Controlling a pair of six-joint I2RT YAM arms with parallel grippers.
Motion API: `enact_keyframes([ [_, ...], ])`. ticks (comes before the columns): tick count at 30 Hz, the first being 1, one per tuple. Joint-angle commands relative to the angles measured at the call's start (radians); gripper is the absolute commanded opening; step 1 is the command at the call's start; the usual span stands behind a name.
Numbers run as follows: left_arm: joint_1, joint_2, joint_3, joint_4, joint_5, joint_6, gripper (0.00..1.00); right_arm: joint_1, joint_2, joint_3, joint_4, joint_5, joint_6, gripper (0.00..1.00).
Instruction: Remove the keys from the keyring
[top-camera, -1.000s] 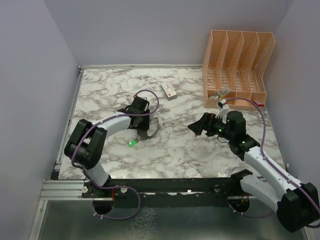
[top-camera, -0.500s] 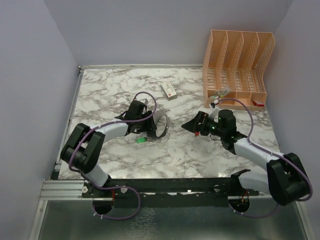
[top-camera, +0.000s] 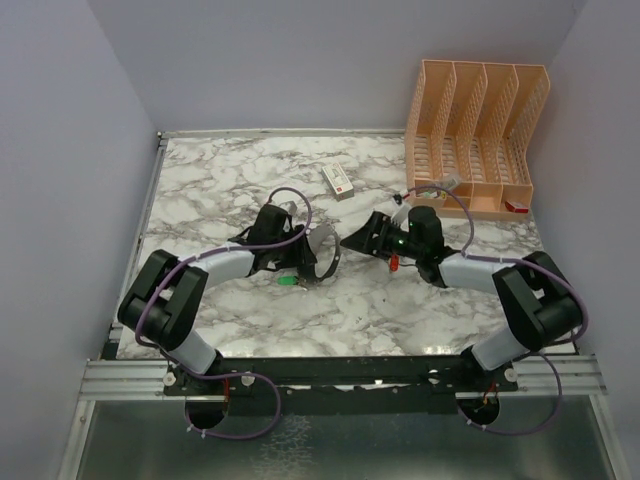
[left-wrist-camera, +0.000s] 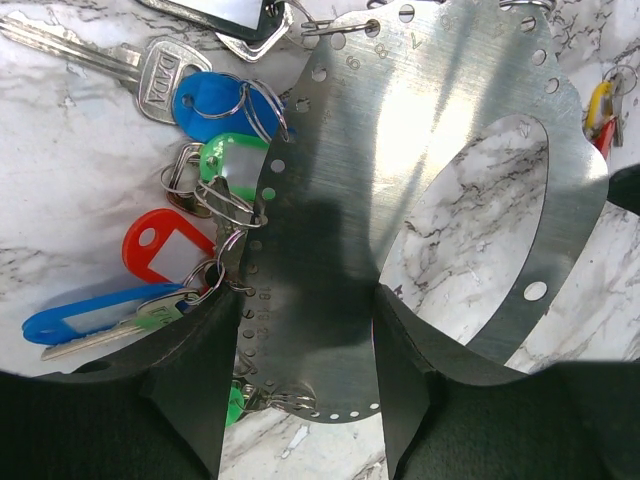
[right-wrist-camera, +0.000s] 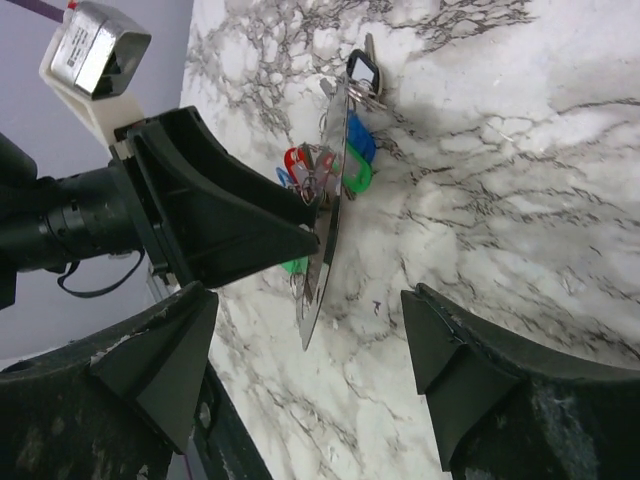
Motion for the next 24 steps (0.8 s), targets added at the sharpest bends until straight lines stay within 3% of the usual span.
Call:
enact_keyframes([
  [1, -0.005, -0.026, -0.031, -0.012, 0.046, -0.013, 0.33, 0.031, 0.097, 0.048, 0.079, 0.008, 0.039, 0.82],
  [8, -0.006, -0.039, -0.045, 0.023, 0.057, -0.022, 0.33, 0.087, 0.206, 0.109, 0.089, 0.02, 0.051, 0.67],
  [15, -0.006, -0.083, -0.046, 0.002, 0.04, -0.011, 0.37, 0.106, 0.199, 0.144, 0.05, 0.009, 0.056, 0.22],
  [18, -0.004, -0.12, -0.025, -0.05, -0.002, 0.015, 0.47, 0.107, 0.144, 0.147, -0.012, 0.025, 0.039, 0.02],
  [22, -0.004, -0.199, 0.01, -0.131, -0.08, 0.071, 0.71, 0.107, 0.061, 0.158, -0.097, 0.038, -0.001, 0.01],
  [24, -0.003, -0.25, 0.029, -0.164, -0.108, 0.11, 0.75, 0.106, 0.021, 0.172, -0.158, 0.049, -0.035, 0.01],
])
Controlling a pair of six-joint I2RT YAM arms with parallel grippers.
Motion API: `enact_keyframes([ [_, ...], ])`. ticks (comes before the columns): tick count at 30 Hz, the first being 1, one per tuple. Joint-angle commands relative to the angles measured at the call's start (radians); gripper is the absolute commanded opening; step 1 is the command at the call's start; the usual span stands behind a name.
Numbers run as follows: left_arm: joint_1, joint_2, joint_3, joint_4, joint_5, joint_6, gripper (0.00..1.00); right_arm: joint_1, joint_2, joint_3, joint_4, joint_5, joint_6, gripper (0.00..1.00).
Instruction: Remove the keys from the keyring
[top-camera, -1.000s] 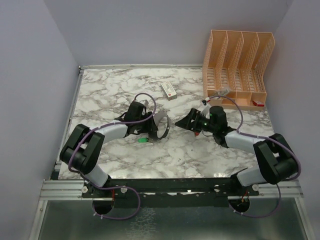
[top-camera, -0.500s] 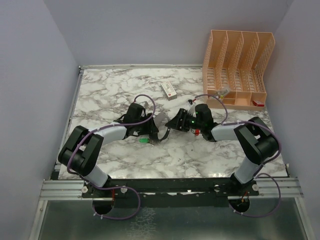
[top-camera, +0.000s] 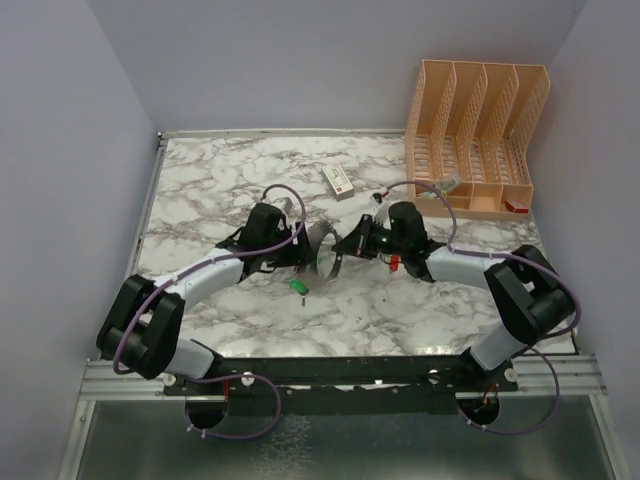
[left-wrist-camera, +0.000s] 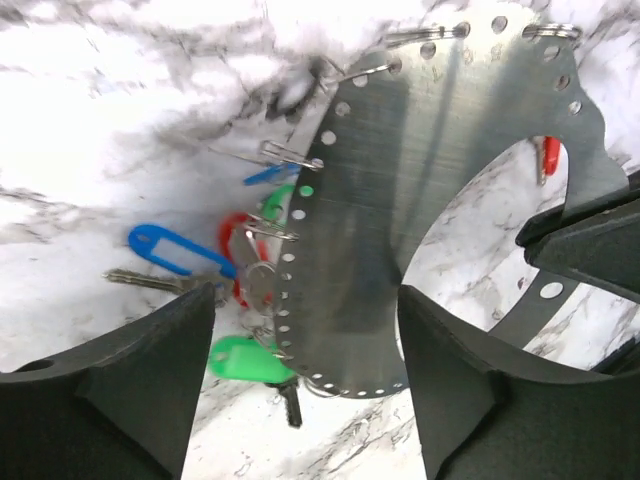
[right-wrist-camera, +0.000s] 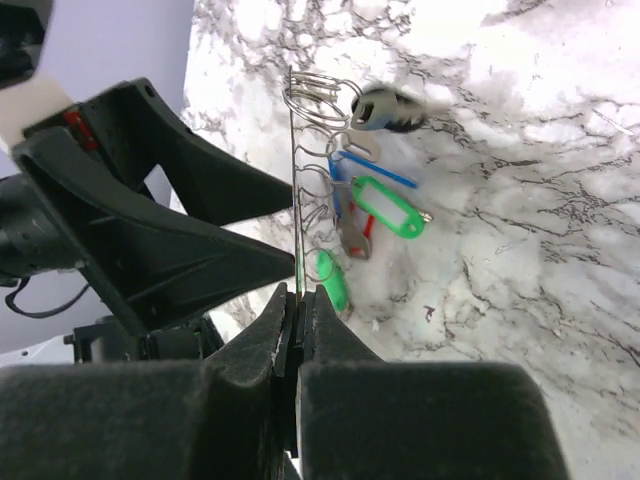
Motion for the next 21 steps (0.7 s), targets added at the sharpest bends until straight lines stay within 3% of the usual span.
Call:
enact_keyframes([
  [1, 0.002, -0.13, 0.069, -0.107, -0.108, 0.109, 0.78, 0.002, -0.114, 0.057, -0.149, 0.043, -0.09, 0.01],
  [9, 0.003, -0.324, 0.103, -0.118, -0.141, 0.326, 0.96, 0.002, -0.281, 0.159, -0.463, 0.146, -0.354, 0.01],
  [21, 0.002, -0.43, 0.176, -0.044, 0.052, 0.652, 0.99, 0.002, -0.393, 0.381, -0.919, 0.171, -0.728, 0.01],
])
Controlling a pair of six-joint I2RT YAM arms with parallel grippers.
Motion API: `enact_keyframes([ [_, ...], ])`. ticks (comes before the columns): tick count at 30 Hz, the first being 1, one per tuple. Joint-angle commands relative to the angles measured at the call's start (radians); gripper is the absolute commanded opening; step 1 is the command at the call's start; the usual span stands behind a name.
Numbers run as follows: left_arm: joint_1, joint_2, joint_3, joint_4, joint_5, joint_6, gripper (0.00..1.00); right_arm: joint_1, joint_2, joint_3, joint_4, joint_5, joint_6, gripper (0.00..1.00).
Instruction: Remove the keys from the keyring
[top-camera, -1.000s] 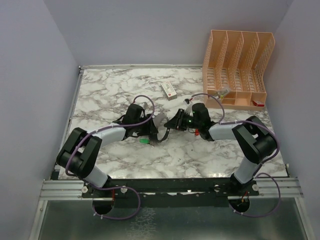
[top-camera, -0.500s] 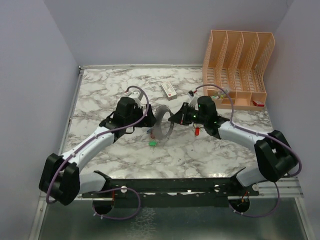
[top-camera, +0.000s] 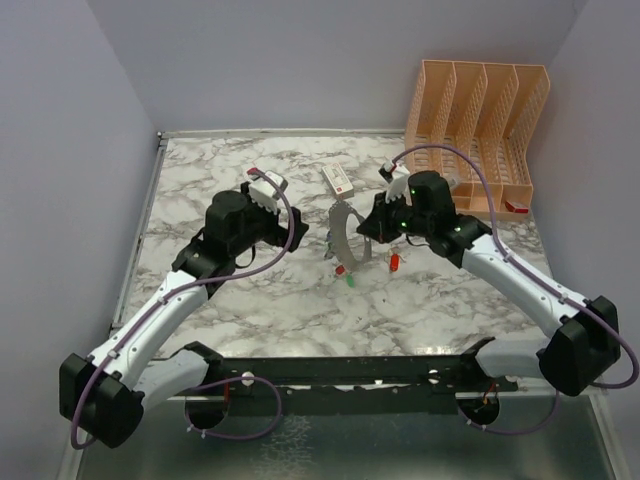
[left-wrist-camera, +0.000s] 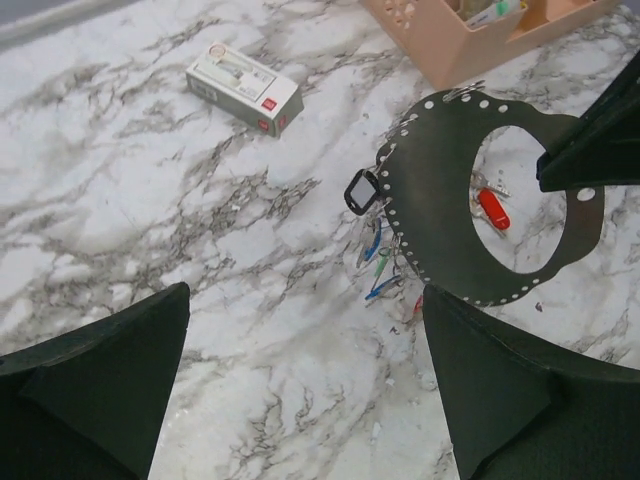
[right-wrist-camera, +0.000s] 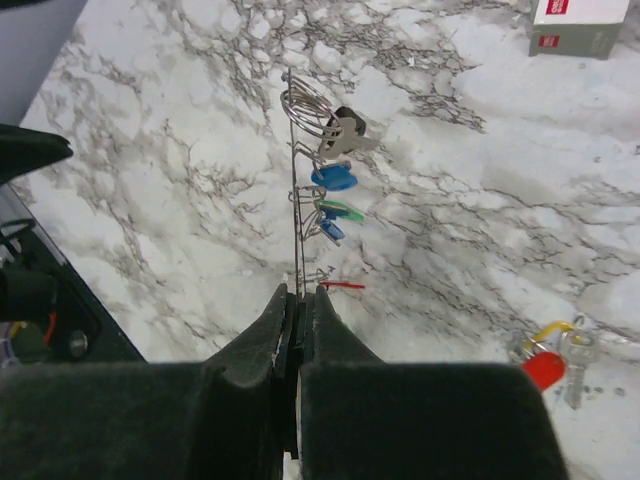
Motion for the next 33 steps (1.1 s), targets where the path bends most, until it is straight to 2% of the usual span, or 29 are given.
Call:
enact_keyframes([
  [1, 0.001, -0.004, 0.097, 0.003, 0.143, 0.194, 0.99, 0.002, -0.056, 0.114, -0.222, 0.007, -0.198, 0.01],
  [8, 0.001, 0.123, 0.218, -0.099, 0.403, 0.311, 0.99, 0.002, -0.093, 0.211, -0.369, -0.118, -0.368, 0.01],
  [14, 0.001, 0.101, 0.163, -0.093, 0.561, 0.357, 0.97, 0.002, -0.063, 0.244, -0.448, -0.259, -0.484, 0.01],
  [19, -0.001, 0.096, 0.114, -0.067, 0.618, 0.344, 0.97, 0.005, -0.035, 0.269, -0.474, -0.333, -0.546, 0.01],
  [28, -0.01, 0.15, 0.11, -0.064, 0.778, 0.339, 0.85, 0.047, -0.001, 0.277, -0.487, -0.36, -0.58, 0.01],
  [33, -0.015, 0.177, 0.111, -0.068, 0.837, 0.335, 0.74, 0.077, 0.021, 0.292, -0.505, -0.373, -0.597, 0.01],
])
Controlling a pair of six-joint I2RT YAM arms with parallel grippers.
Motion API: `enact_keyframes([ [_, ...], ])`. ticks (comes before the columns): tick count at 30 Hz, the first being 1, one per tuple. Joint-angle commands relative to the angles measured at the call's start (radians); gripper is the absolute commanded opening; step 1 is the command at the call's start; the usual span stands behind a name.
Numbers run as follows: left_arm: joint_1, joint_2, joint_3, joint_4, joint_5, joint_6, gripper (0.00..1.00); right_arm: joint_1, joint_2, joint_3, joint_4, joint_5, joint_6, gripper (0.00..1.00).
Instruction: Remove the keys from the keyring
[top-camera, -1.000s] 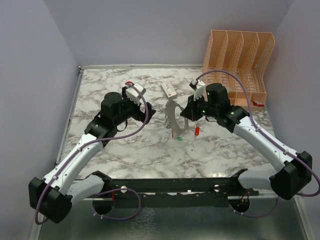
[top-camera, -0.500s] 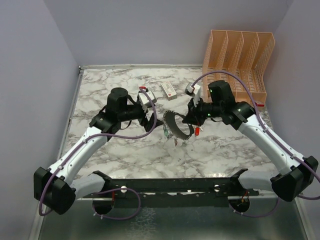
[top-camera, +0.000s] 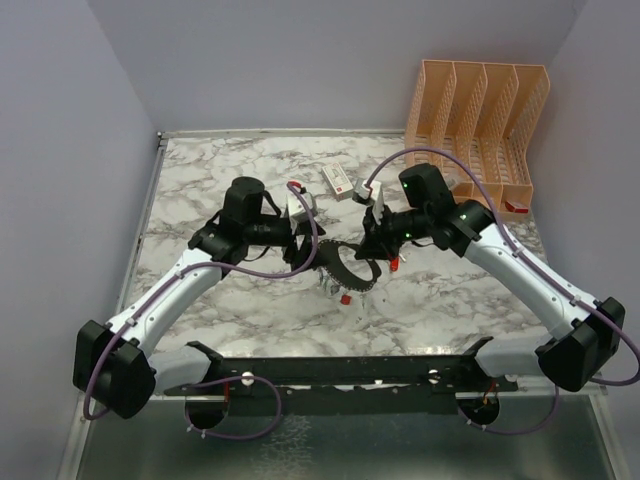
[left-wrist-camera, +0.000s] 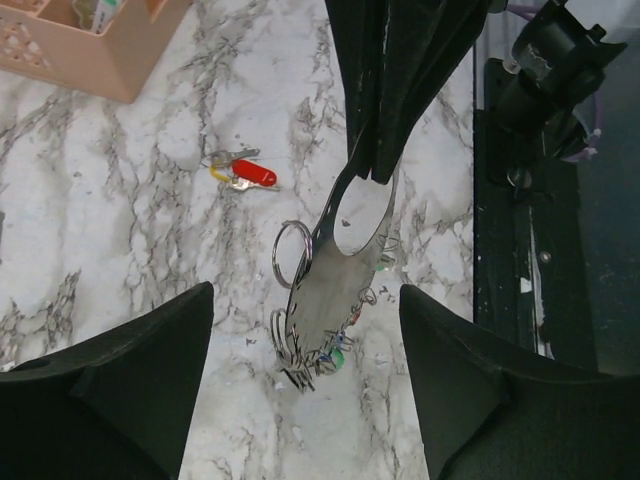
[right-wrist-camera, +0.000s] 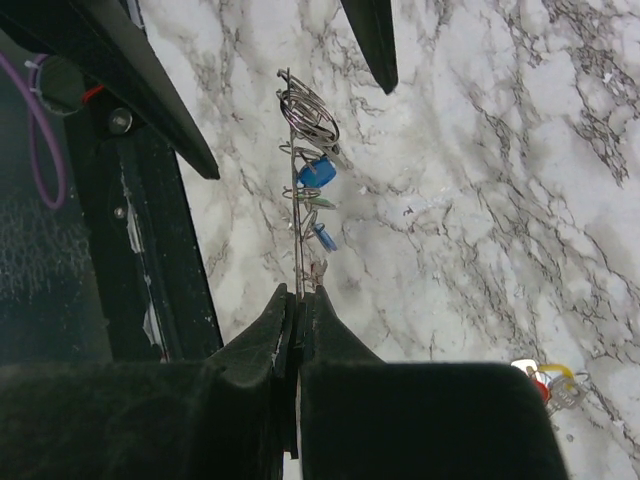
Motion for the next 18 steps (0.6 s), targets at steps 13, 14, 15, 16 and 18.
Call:
enact_keyframes([
  [13, -0.029, 0.021, -0.007, -0.033, 0.174, 0.042, 0.16, 0.03, 0.022, 0.055, -0.01, -0.047, -0.03, 0.01],
  [14, -0.029, 0.014, -0.008, -0.035, 0.171, 0.045, 0.07, 0.03, 0.018, 0.052, -0.004, -0.031, -0.026, 0.01],
  [15, -0.03, 0.007, -0.008, -0.037, 0.17, 0.048, 0.0, 0.03, 0.014, 0.048, 0.005, -0.023, -0.02, 0.01],
  [16, -0.031, 0.0, -0.009, -0.039, 0.169, 0.05, 0.0, 0.03, 0.009, 0.043, 0.016, -0.005, -0.014, 0.02],
  [18, -0.035, -0.028, -0.013, -0.04, 0.163, 0.054, 0.0, 0.03, -0.008, 0.031, 0.046, 0.024, 0.005, 0.06],
])
